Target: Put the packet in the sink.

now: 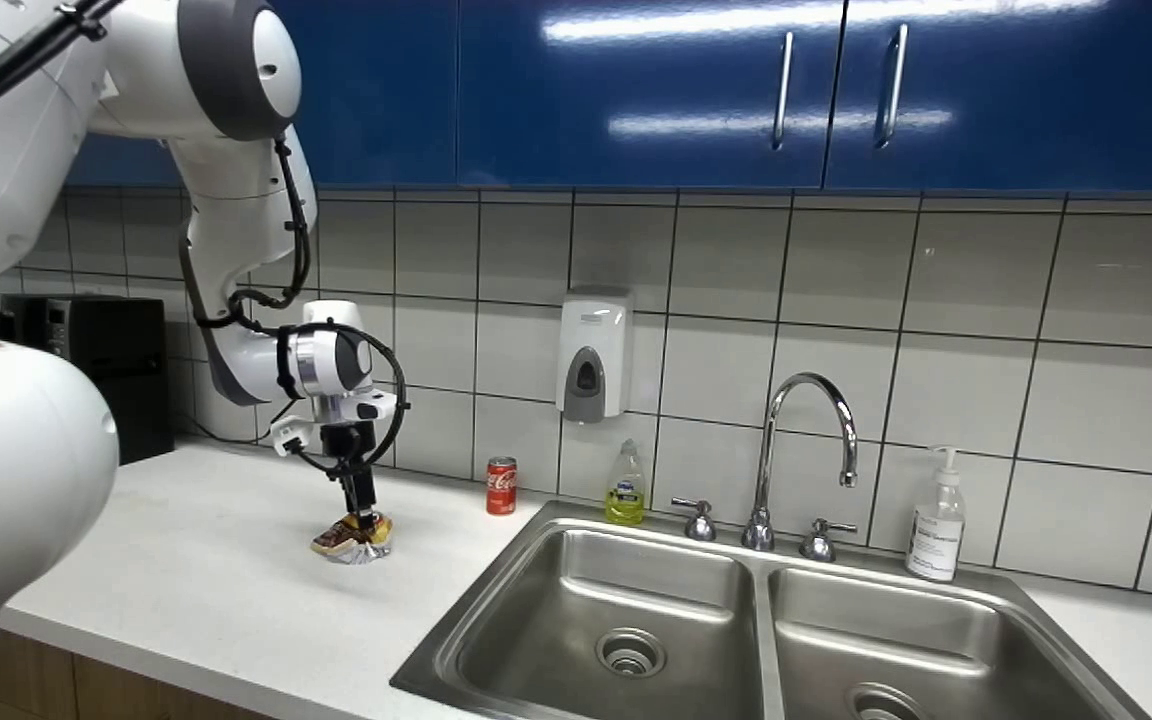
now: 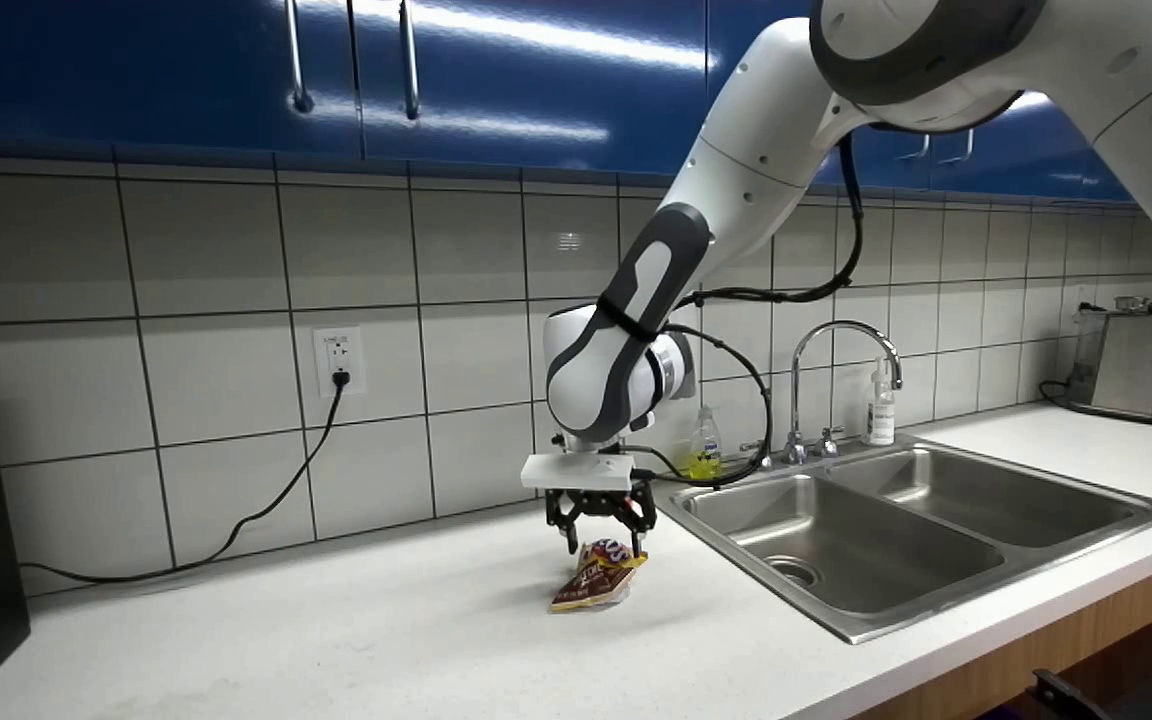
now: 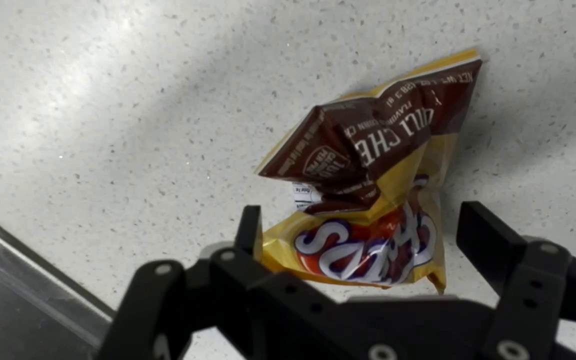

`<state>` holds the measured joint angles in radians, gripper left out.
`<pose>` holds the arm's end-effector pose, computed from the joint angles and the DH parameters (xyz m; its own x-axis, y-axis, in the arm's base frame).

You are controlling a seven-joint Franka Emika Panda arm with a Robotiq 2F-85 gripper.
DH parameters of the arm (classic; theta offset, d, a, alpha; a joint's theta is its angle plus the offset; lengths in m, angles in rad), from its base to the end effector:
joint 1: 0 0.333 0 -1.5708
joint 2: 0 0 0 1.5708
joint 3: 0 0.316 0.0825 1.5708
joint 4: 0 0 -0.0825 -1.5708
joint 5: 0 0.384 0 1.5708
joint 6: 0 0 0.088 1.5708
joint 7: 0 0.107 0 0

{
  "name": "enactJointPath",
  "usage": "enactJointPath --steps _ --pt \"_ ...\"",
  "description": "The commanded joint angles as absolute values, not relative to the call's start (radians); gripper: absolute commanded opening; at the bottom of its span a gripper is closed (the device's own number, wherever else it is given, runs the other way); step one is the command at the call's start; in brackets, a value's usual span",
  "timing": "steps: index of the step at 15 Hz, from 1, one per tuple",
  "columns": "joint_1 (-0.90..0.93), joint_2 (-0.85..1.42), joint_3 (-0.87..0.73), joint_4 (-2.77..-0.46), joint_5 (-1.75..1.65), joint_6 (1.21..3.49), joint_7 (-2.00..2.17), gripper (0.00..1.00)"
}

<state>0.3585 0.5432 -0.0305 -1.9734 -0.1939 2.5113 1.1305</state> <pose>0.5796 0.1993 0.1903 0.7990 -0.5914 0.1090 -0.5996 -0.7973 0.0695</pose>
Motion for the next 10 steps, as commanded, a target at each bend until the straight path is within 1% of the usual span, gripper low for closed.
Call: enactJointPath --steps 1,4,9,10 --pt "0.373 0.561 -0.046 -1.944 -0.197 2.494 1.163 0.74" --pt "0.375 0.567 -0.050 -1.939 -0.198 2.495 1.163 0.49" --pt "0.381 0.572 -0.052 -1.937 -0.201 2.497 1.165 0.11" --pt "0.383 0.573 -0.052 -1.937 -0.201 2.497 1.166 0.02"
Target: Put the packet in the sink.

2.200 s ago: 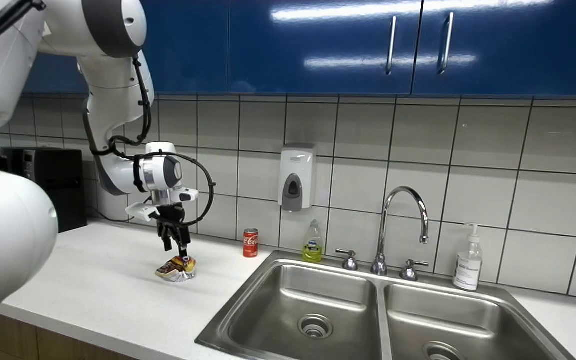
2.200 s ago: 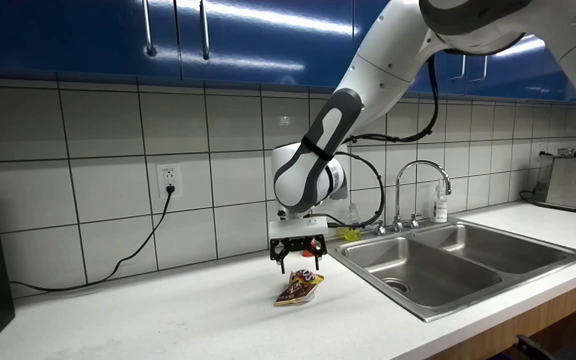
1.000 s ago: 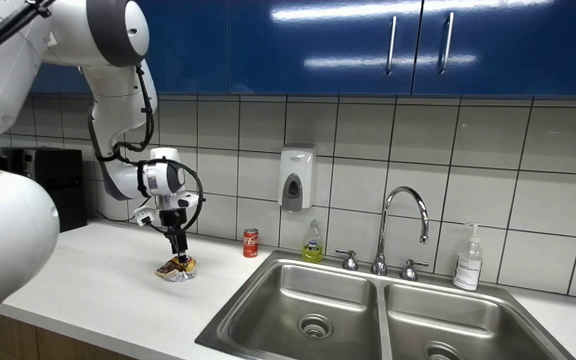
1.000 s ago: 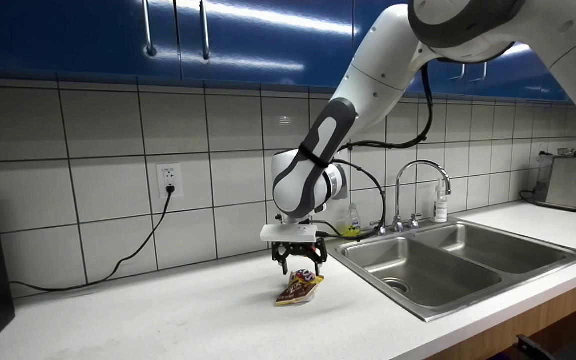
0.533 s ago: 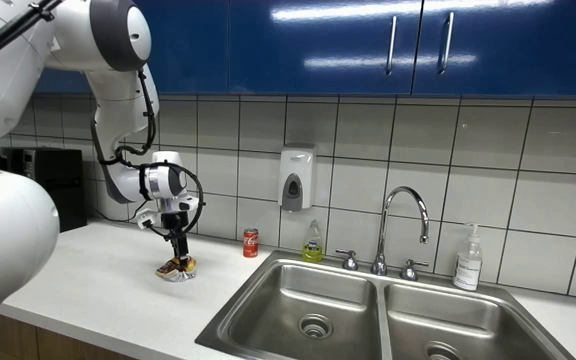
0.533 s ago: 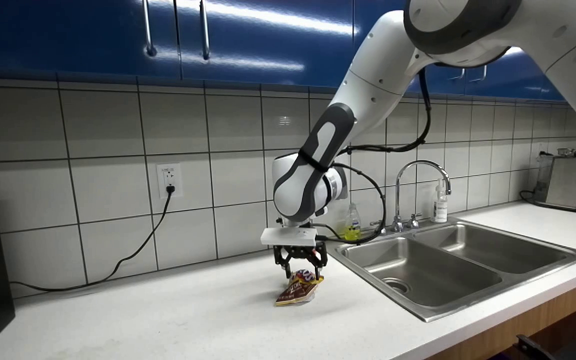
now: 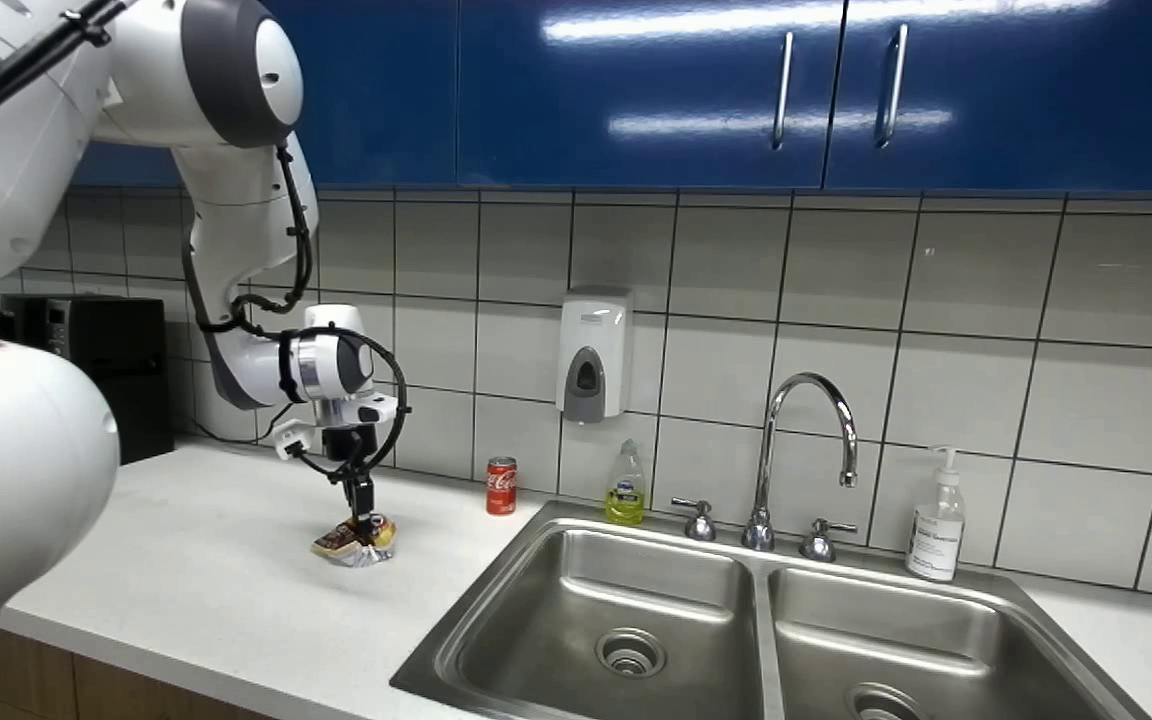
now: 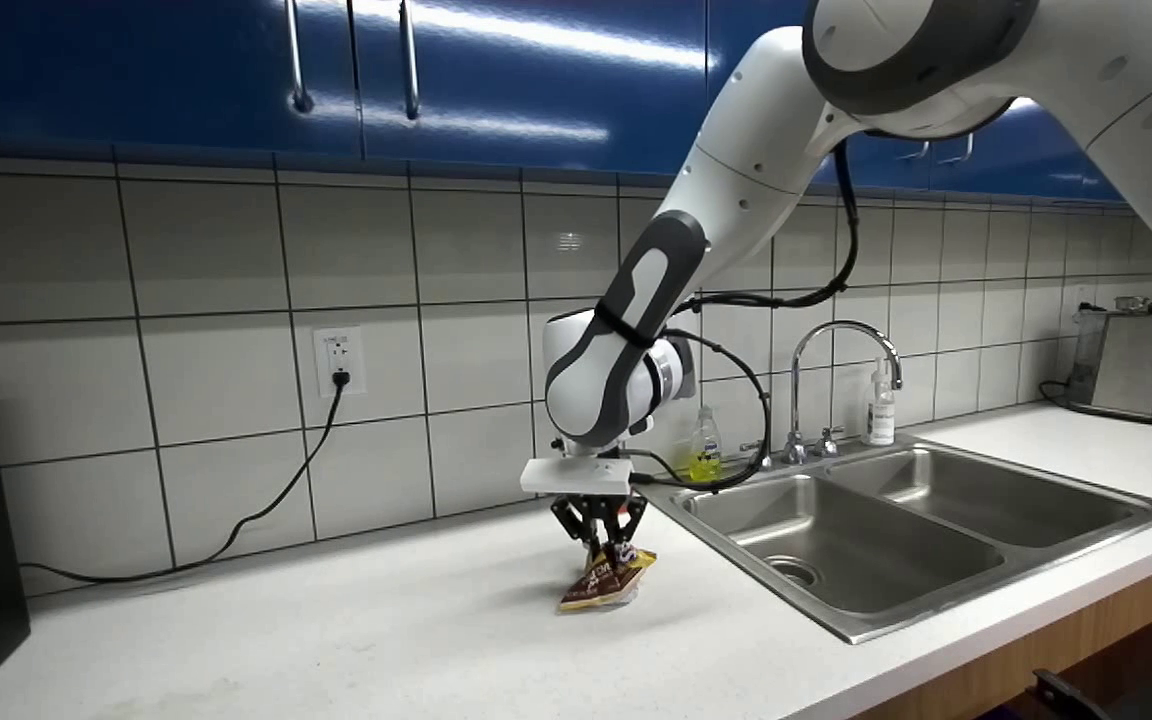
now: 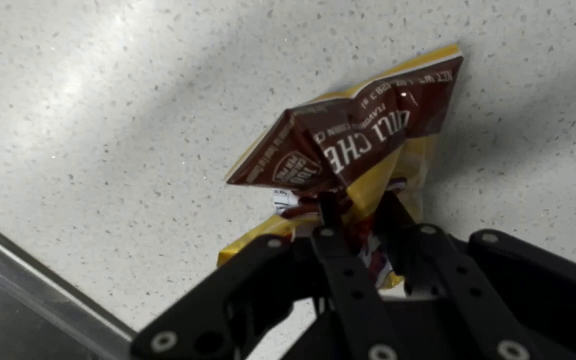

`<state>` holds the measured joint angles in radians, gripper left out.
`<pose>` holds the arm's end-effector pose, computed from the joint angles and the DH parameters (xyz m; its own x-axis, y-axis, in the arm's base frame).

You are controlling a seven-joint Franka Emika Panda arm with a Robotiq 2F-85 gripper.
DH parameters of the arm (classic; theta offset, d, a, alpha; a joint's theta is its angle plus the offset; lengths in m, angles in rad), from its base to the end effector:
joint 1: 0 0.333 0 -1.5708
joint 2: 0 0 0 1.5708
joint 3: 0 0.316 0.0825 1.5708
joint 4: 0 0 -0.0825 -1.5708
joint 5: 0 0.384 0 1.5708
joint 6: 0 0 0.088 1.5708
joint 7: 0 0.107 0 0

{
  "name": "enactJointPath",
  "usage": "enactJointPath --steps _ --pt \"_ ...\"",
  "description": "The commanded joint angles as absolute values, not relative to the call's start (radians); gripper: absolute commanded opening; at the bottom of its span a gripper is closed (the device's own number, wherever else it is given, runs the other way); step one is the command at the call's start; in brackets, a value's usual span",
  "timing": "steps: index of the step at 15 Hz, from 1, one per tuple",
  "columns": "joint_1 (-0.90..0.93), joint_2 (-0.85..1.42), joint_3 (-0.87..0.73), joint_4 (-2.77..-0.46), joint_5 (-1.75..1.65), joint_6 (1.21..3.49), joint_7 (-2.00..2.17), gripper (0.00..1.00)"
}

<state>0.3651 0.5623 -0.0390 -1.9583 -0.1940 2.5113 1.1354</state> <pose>0.5826 0.1993 0.1844 0.7961 -0.5948 0.1114 -0.6036 -0.7938 0.0750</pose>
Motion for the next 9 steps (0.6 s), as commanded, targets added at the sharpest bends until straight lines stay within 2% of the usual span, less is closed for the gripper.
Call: enactJointPath --steps 1,9 --pt "0.385 0.575 -0.052 -1.936 -0.201 2.498 1.167 0.00" --pt "0.390 0.565 -0.052 -1.934 -0.207 2.502 1.158 0.00"
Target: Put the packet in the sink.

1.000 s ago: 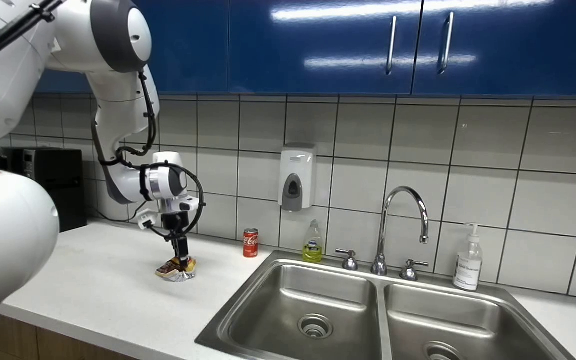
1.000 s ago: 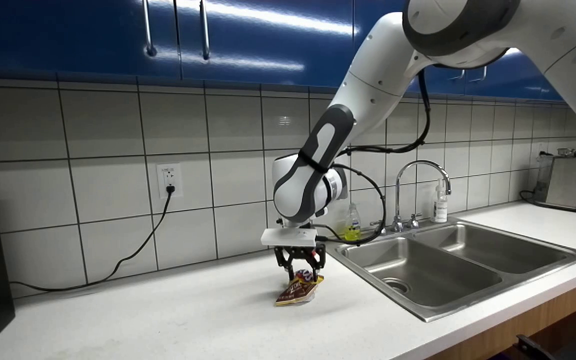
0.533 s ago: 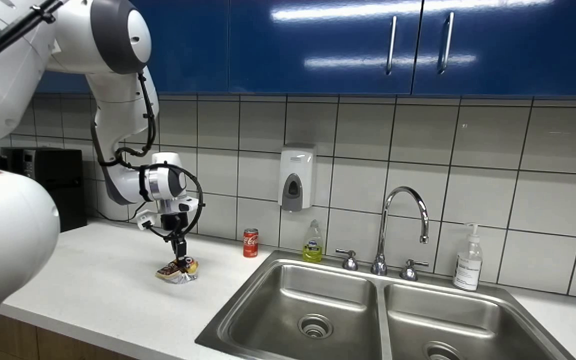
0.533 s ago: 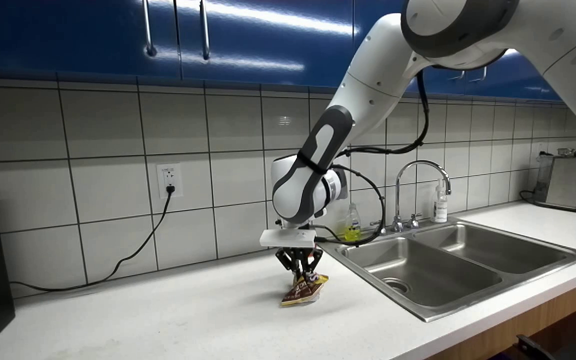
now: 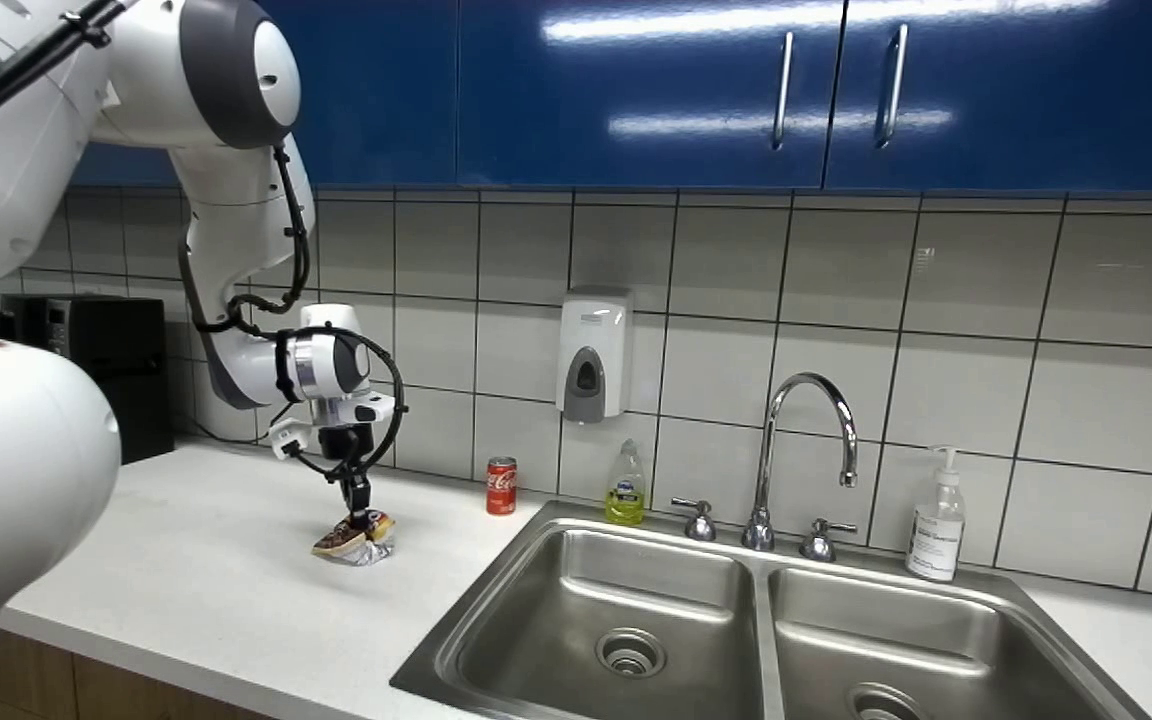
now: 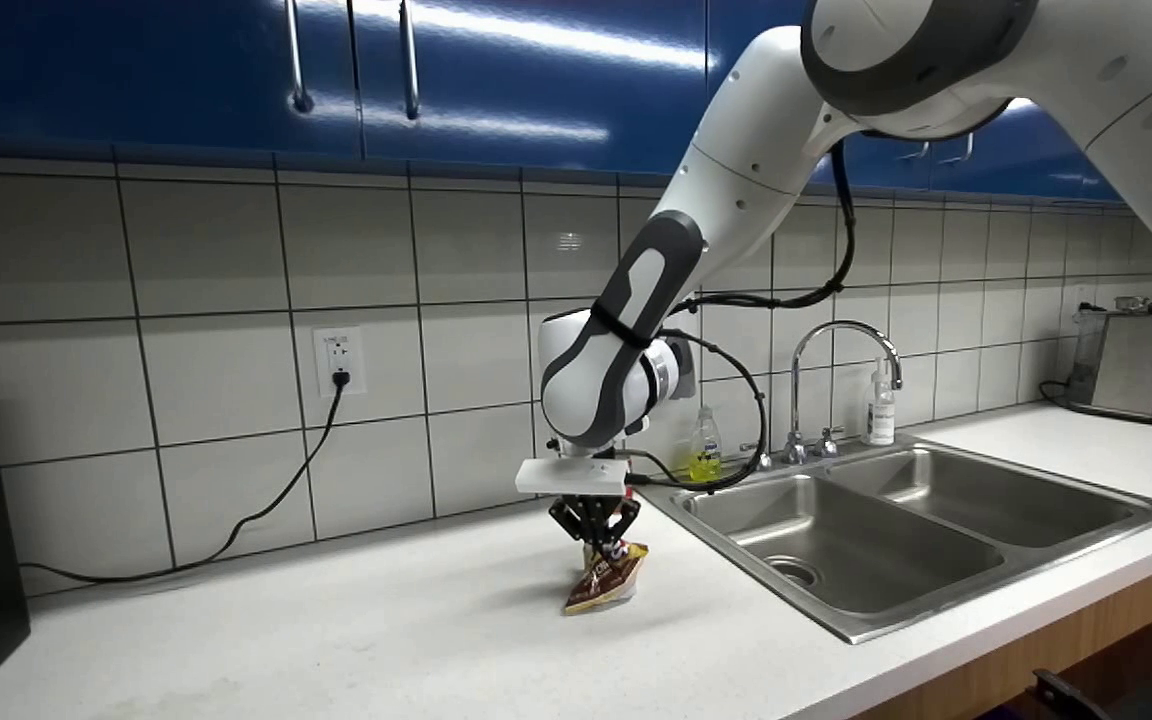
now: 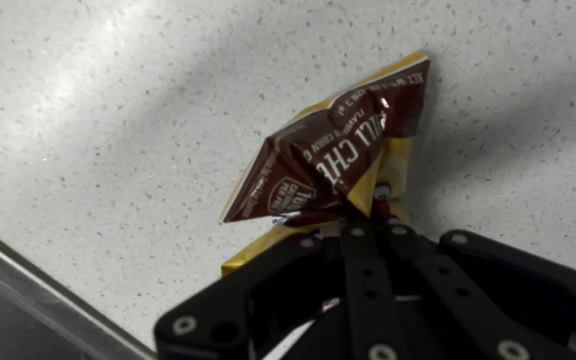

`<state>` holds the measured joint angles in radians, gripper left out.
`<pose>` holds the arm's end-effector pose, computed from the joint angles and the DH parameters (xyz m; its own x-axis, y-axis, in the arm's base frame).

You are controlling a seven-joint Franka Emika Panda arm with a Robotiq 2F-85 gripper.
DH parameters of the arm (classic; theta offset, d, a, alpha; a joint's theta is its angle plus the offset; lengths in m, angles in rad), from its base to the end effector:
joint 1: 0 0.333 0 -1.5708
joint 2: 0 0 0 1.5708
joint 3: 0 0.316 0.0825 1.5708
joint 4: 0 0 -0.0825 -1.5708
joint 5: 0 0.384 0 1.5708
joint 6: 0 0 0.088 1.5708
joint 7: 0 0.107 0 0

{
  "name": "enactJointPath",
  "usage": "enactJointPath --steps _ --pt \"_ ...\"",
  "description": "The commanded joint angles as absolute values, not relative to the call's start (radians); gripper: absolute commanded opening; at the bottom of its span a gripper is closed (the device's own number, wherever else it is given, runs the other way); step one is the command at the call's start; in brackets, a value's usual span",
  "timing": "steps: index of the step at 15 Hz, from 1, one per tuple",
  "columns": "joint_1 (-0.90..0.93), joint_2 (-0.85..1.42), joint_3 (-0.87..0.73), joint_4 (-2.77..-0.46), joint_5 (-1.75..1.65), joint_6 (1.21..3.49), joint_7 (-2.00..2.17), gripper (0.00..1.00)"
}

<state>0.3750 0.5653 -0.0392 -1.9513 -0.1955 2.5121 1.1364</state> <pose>0.5827 0.2058 0.1852 0.8016 -0.5867 0.1149 -0.5958 -0.8000 0.0714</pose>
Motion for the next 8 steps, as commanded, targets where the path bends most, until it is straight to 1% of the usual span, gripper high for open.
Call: enactJointPath --steps 1,8 --pt "0.388 0.556 -0.049 -1.934 -0.206 2.498 1.151 0.00" --pt "0.382 0.476 -0.045 -1.940 -0.220 2.476 1.131 0.00"
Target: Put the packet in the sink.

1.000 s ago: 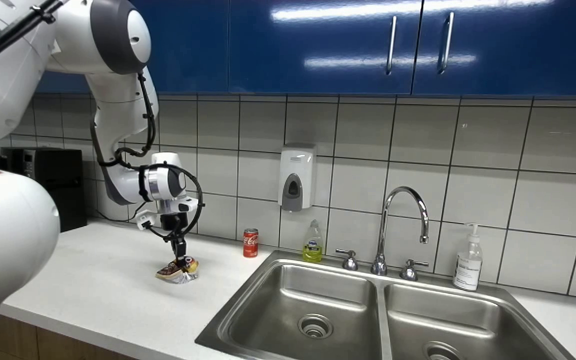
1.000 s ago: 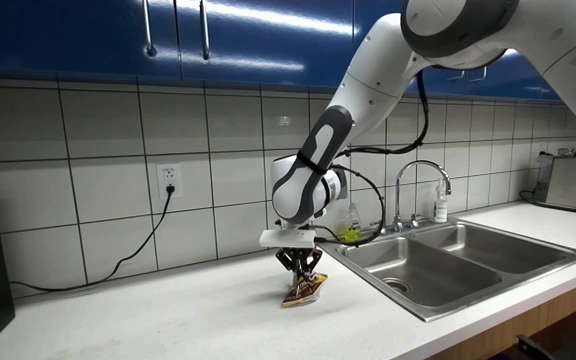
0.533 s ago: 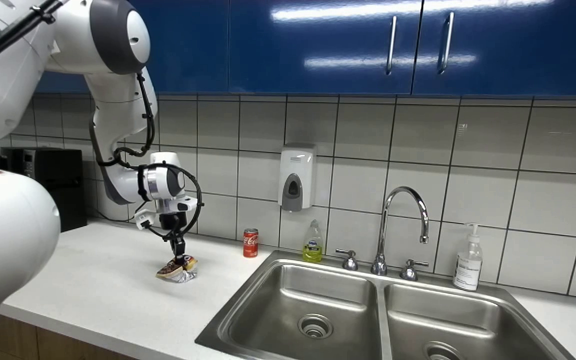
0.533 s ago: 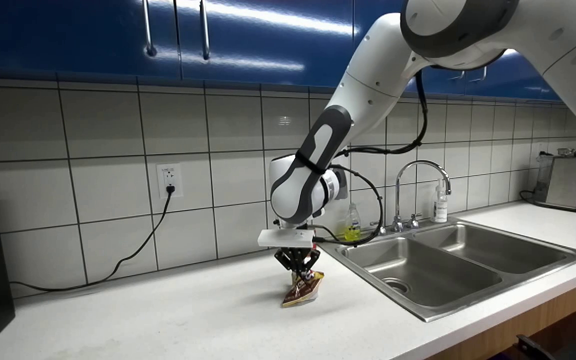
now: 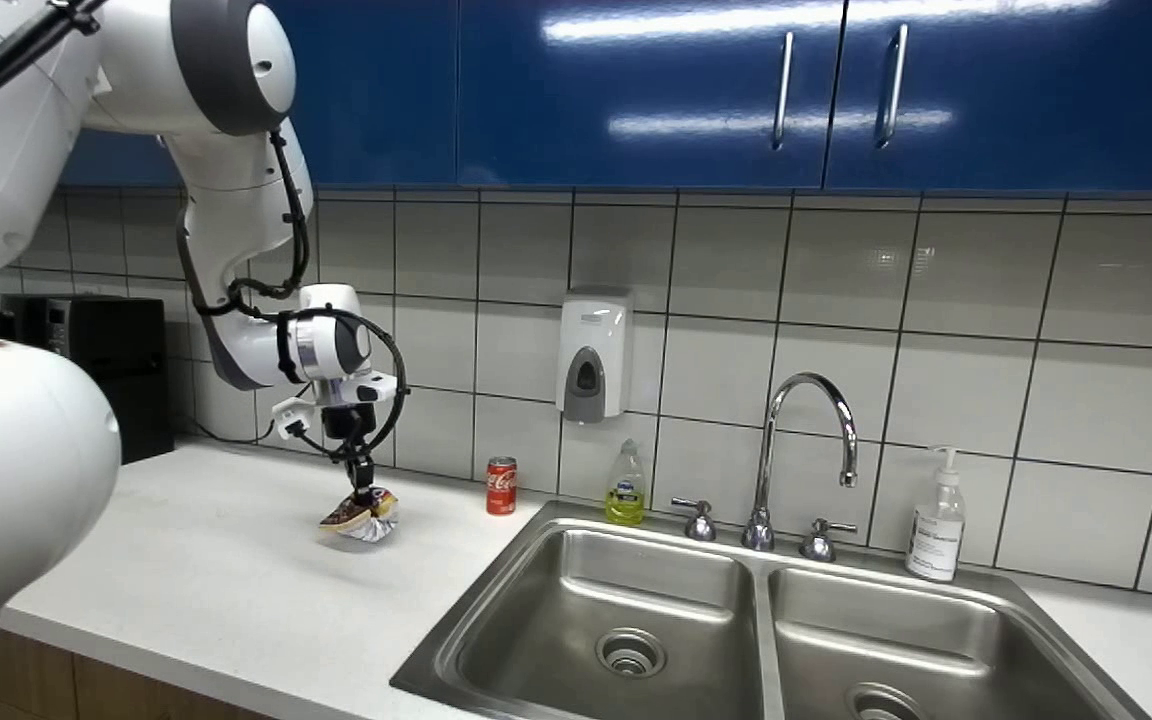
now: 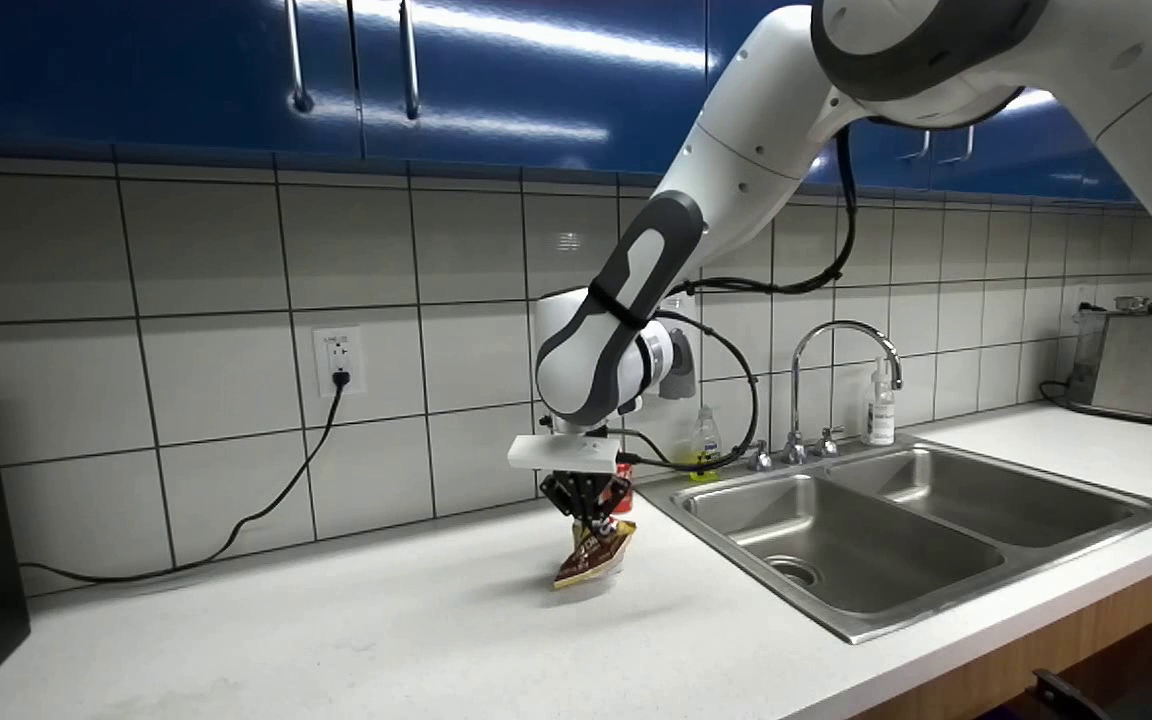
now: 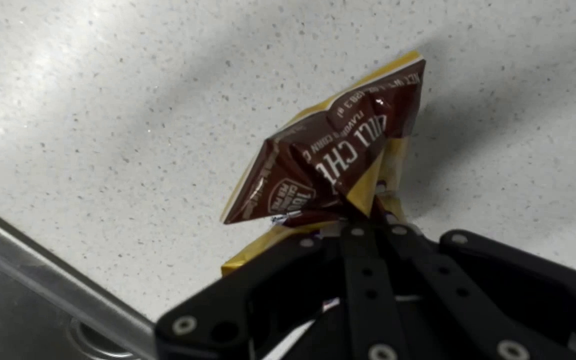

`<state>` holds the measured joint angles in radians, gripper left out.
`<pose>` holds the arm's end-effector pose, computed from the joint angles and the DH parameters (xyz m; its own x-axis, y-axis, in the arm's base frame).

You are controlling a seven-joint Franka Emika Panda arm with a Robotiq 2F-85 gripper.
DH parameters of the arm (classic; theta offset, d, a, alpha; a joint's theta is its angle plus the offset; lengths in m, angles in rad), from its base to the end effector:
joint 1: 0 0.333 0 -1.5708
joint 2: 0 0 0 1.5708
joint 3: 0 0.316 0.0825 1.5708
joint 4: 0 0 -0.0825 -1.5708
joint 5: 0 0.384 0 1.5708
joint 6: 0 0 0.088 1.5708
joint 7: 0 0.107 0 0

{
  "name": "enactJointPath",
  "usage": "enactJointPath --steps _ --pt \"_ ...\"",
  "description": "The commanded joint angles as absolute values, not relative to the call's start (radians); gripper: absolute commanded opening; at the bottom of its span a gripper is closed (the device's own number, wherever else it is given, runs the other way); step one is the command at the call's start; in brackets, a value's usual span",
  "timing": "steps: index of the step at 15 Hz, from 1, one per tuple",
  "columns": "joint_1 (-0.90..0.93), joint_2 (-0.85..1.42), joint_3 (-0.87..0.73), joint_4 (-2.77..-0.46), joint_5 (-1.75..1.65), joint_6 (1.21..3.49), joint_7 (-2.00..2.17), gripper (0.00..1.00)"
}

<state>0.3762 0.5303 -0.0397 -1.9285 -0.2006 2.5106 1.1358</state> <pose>0.5944 0.2107 0.2158 0.7978 -0.5844 0.1482 -0.5939 -0.8041 0.0262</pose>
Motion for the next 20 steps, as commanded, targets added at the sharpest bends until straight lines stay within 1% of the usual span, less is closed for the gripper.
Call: enactJointPath --steps 1,9,20 --pt "0.374 0.466 -0.037 -1.943 -0.216 2.475 1.115 0.00" --pt "0.308 0.404 -0.020 -2.009 -0.208 2.516 0.919 0.00" --pt "0.179 0.301 -0.077 -2.143 -0.182 2.573 0.770 0.00"
